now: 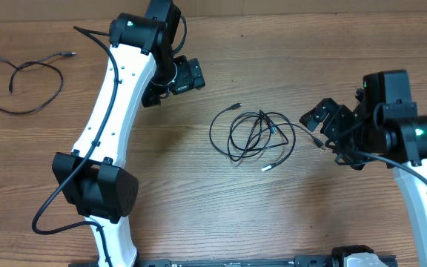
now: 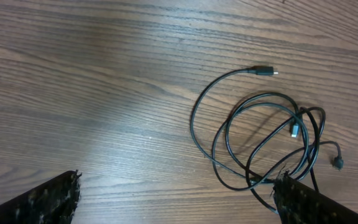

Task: Untangle cables

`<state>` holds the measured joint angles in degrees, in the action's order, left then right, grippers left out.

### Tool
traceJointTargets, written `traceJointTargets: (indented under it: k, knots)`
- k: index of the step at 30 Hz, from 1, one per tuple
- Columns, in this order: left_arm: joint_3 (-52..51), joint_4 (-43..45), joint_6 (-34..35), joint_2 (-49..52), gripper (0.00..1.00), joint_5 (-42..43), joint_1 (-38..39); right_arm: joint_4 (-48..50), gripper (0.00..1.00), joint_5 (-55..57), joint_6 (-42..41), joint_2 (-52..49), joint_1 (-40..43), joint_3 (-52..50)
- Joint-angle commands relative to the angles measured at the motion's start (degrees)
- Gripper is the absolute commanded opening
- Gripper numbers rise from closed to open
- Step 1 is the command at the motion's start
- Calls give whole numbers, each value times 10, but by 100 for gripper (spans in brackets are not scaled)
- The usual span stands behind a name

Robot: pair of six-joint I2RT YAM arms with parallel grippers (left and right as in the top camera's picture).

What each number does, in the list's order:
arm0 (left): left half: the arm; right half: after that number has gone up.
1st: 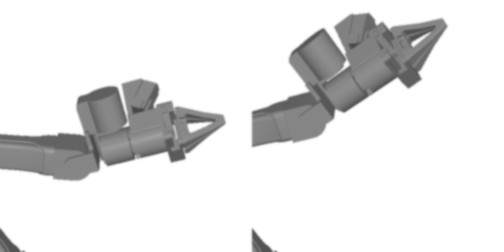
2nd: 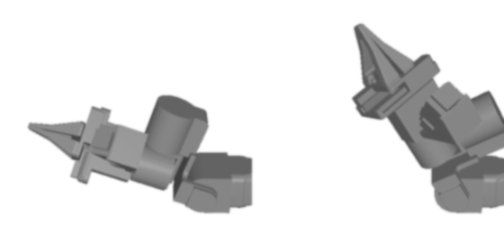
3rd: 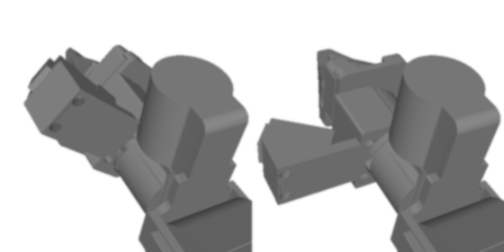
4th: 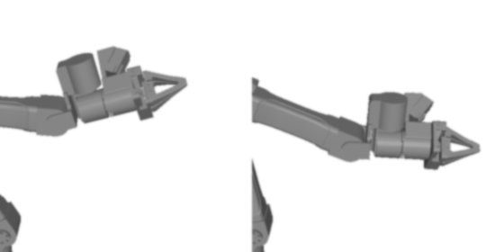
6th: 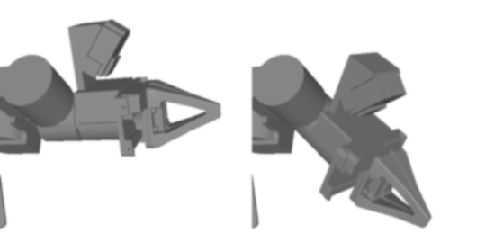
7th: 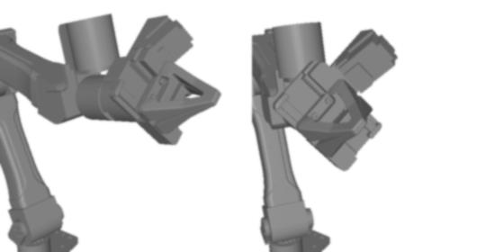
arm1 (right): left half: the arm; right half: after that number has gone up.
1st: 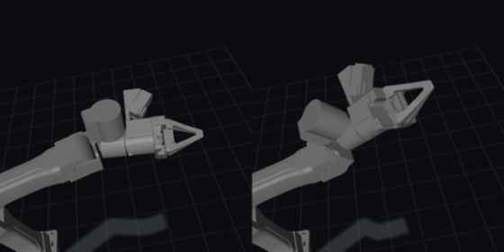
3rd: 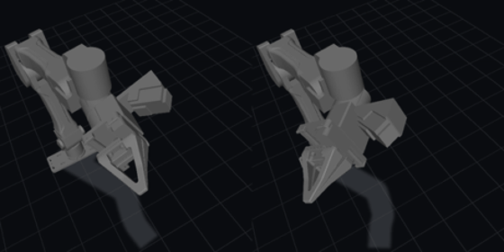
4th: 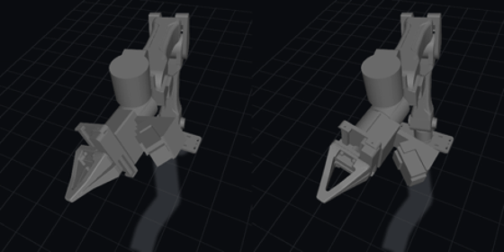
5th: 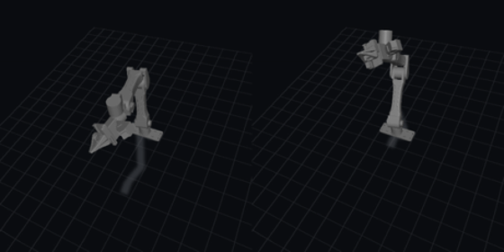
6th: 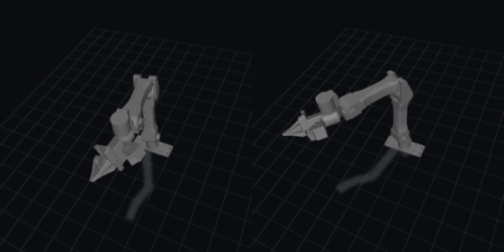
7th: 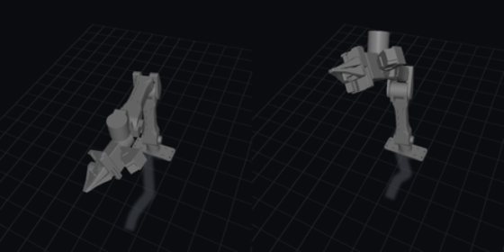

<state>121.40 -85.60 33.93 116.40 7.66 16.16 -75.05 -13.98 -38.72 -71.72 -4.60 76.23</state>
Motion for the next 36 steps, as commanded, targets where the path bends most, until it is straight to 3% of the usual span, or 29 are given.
traceJointTargets:
  k: [1,15,20,28,36]
  knots:
    - [-2,8,-14,5,100,-6,13,23,100,4,-22,5,-6,-50]
    - [-14,33,-11,5,100,-5,24,247,100,-86,-79,-14,-7,-219]
    - [-56,59,-7,5,99,2,30,275,100,-87,-97,-37,-7,-226]
    - [-166,163,-5,5,100,84,32,284,100,-87,-97,-75,-7,-226]
    - [-202,240,-7,5,100,126,47,285,100,-86,-97,-91,-7,-226]
